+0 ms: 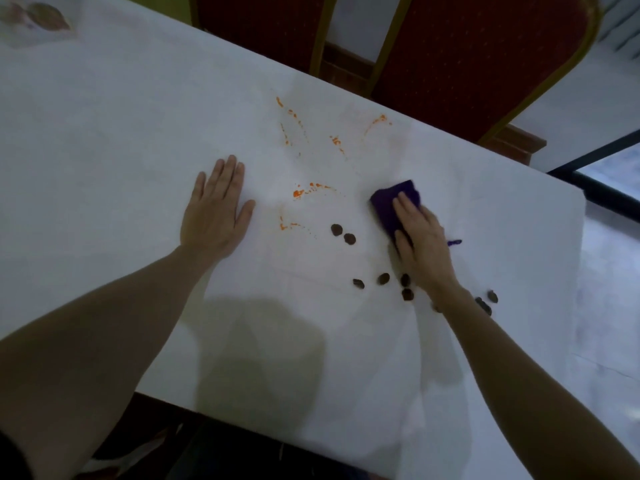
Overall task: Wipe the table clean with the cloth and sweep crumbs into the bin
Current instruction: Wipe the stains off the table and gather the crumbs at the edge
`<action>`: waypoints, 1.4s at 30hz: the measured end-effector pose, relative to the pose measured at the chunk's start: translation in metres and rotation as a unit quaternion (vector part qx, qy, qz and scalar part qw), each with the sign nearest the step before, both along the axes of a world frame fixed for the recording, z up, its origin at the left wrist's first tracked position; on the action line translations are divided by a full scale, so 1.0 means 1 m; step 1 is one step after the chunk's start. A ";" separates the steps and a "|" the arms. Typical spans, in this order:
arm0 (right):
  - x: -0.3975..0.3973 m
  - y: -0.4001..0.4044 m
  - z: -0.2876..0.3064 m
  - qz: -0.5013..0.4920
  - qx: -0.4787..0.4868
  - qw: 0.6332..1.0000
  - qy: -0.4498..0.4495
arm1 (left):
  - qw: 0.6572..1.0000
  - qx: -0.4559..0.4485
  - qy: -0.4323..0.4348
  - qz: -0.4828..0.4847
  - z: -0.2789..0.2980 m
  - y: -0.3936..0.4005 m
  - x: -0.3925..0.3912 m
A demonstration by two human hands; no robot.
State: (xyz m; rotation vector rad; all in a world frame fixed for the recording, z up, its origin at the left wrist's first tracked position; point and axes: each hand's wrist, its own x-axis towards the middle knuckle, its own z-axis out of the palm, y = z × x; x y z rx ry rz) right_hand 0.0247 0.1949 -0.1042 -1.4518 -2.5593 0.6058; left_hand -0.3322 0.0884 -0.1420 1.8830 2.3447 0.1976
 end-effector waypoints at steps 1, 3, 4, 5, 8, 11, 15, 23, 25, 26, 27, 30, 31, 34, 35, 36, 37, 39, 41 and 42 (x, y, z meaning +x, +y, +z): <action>0.001 0.010 0.001 -0.029 0.003 1.000 0.002 | 1.000 -0.001 0.000 0.000 0.000 -0.001 0.000; 0.000 0.034 0.003 -0.083 0.010 0.996 0.001 | 1.000 0.000 0.002 0.000 -0.001 -0.001 0.001; -0.002 0.046 0.004 -0.107 0.014 0.994 -0.002 | 1.000 0.001 0.003 -0.001 -0.001 -0.001 0.001; -0.005 0.058 0.003 -0.128 0.017 0.992 -0.007 | 1.000 0.003 0.004 -0.001 0.000 -0.001 0.001; -0.027 0.088 0.000 -0.167 0.032 0.985 -0.021 | 1.000 0.006 0.006 -0.001 -0.001 -0.001 0.002; -0.061 0.103 -0.002 -0.173 0.027 0.984 -0.026 | 1.000 0.007 0.011 -0.003 0.000 -0.002 0.002; -0.111 0.089 -0.001 -0.114 0.015 0.993 -0.020 | 1.000 0.001 0.020 -0.001 -0.001 -0.002 0.001; -0.094 0.012 -0.007 0.077 0.038 0.996 -0.033 | 1.000 -0.003 0.018 0.001 0.000 -0.002 0.002; -0.073 0.017 -0.006 0.022 0.042 0.998 -0.034 | 1.000 -0.004 0.018 0.003 0.000 -0.001 0.002; -0.064 0.024 -0.004 -0.018 0.043 0.998 -0.031 | 1.000 -0.005 0.018 0.004 0.000 -0.001 0.002; -0.059 0.034 -0.004 -0.057 0.042 0.997 -0.030 | 1.000 -0.005 0.019 0.004 0.000 -0.001 0.002; -0.065 0.075 -0.003 -0.142 0.045 0.988 -0.026 | 1.000 -0.004 0.021 0.004 0.000 0.000 0.001; -0.073 0.088 -0.003 -0.158 0.046 0.986 -0.025 | 1.000 -0.002 0.021 0.005 0.000 0.000 0.002; -0.110 0.114 -0.002 -0.179 0.039 0.983 -0.019 | 1.000 0.001 0.022 0.005 0.000 -0.001 0.002; -0.124 0.118 -0.002 -0.175 0.034 0.984 -0.017 | 1.000 0.000 0.023 0.006 0.000 -0.001 0.002; -0.137 0.118 -0.003 -0.165 0.030 0.986 -0.016 | 1.000 -0.002 0.024 0.007 0.000 -0.001 0.002; -0.148 0.116 -0.002 -0.146 0.026 0.989 -0.016 | 1.000 -0.004 0.025 0.008 -0.001 -0.001 0.002; -0.166 0.101 -0.002 -0.091 0.023 0.995 -0.015 | 1.000 -0.007 0.027 0.008 -0.001 -0.001 0.001; -0.173 0.074 -0.002 -0.018 0.019 1.000 -0.010 | 1.000 -0.010 0.027 0.008 -0.001 -0.001 0.001; -0.171 0.058 -0.003 0.021 0.015 1.000 -0.010 | 1.000 -0.012 0.028 0.007 -0.001 -0.002 0.001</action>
